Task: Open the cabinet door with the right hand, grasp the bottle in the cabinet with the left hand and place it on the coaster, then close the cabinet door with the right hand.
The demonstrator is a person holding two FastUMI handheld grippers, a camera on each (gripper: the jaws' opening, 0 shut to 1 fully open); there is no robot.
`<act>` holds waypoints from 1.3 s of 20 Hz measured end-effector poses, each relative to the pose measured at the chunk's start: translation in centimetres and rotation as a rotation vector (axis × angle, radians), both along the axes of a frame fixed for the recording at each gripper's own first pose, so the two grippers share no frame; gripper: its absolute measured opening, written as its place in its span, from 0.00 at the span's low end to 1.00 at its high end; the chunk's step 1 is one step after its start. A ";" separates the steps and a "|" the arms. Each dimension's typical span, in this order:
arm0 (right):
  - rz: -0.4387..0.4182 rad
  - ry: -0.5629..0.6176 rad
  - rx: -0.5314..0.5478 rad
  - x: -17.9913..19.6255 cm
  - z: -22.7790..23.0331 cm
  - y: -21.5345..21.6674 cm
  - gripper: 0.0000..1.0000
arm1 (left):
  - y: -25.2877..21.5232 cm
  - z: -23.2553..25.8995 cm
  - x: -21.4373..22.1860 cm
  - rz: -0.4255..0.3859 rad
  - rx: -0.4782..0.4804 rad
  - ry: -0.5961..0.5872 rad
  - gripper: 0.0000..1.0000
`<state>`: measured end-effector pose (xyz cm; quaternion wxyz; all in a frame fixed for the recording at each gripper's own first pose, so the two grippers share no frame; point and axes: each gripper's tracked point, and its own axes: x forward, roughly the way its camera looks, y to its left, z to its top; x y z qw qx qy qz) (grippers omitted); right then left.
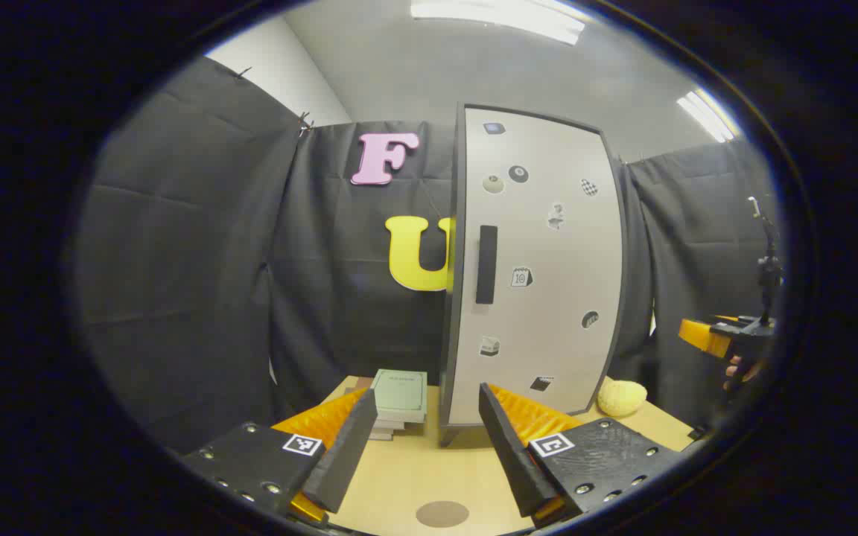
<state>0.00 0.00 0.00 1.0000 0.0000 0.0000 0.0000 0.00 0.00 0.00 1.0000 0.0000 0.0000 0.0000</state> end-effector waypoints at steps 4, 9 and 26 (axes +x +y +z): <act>-0.009 0.000 0.005 0.3 -0.1 0.0 0.98 | -0.4 -0.8 0.3 -0.009 0.036 0.012 0.82; -0.005 0.019 0.022 0.8 -0.6 0.7 0.98 | -1.5 -1.1 0.0 -0.032 0.036 0.014 0.86; 0.066 -0.008 0.004 3.6 3.7 3.9 0.98 | 0.5 -5.0 -1.8 0.025 0.012 0.061 0.86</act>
